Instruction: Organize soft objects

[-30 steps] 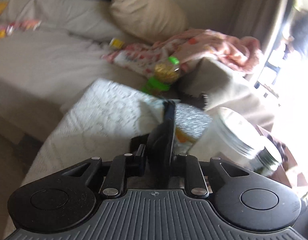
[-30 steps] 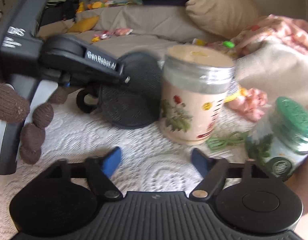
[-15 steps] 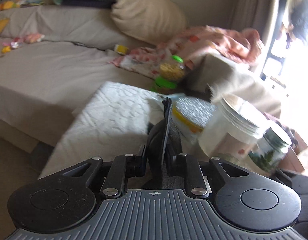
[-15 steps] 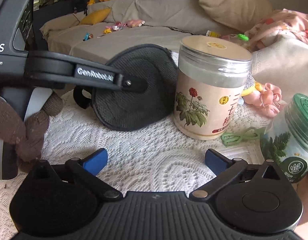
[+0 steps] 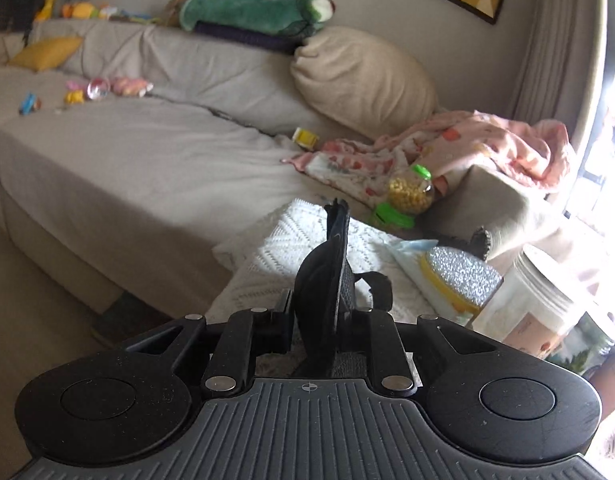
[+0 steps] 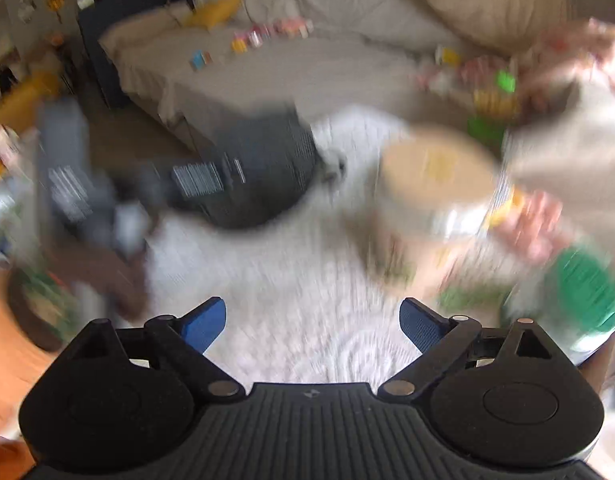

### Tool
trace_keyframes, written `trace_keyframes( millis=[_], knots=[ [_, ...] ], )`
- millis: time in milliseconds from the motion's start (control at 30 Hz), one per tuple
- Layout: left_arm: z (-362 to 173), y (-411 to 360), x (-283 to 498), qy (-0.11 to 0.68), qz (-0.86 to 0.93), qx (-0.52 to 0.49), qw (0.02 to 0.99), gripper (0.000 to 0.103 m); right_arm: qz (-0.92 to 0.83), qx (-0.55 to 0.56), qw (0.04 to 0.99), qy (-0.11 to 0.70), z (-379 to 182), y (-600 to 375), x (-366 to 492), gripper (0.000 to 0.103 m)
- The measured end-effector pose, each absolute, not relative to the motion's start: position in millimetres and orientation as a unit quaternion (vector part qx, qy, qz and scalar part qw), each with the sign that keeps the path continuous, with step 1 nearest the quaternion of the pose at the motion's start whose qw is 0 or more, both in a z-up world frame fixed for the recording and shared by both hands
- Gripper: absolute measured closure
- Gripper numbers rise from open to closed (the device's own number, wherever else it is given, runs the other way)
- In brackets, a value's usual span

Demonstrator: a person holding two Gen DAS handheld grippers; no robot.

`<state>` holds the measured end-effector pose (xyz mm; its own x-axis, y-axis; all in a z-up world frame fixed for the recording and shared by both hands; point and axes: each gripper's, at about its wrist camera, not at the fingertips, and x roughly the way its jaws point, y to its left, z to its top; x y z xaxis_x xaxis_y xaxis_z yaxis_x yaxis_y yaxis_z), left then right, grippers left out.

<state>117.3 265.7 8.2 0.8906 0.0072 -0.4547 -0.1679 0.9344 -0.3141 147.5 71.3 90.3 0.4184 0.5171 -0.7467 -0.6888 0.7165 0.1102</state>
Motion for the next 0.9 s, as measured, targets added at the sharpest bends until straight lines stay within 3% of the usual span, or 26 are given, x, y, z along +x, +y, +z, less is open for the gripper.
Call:
trace_keyframes(
  millis=[133, 233, 400, 600, 800, 900],
  knots=[
    [7, 270, 118, 0.230, 0.039, -0.189, 0.954, 0.082, 0.317, -0.100, 0.877, 0.347, 166, 56, 178, 0.000],
    [6, 273, 117, 0.231, 0.035, -0.200, 0.952, 0.082, 0.276, -0.103, 0.882, 0.368, 184, 54, 229, 0.000],
    [5, 272, 115, 0.232, 0.024, -0.198, 0.952, 0.083, 0.230, -0.023, 0.843, 0.486, 147, 40, 327, 0.001],
    [4, 270, 119, 0.242, 0.024, -0.200, 0.949, 0.082, 0.206, -0.012, 0.807, 0.553, 87, 41, 370, 0.003],
    [1, 273, 122, 0.248, 0.022, -0.213, 0.945, 0.082, 0.210, -0.023, 0.789, 0.577, 69, 58, 388, 0.004],
    [0, 274, 122, 0.248, 0.021, -0.216, 0.944, 0.081, 0.218, -0.035, 0.805, 0.551, 85, 56, 371, 0.016]
  ],
)
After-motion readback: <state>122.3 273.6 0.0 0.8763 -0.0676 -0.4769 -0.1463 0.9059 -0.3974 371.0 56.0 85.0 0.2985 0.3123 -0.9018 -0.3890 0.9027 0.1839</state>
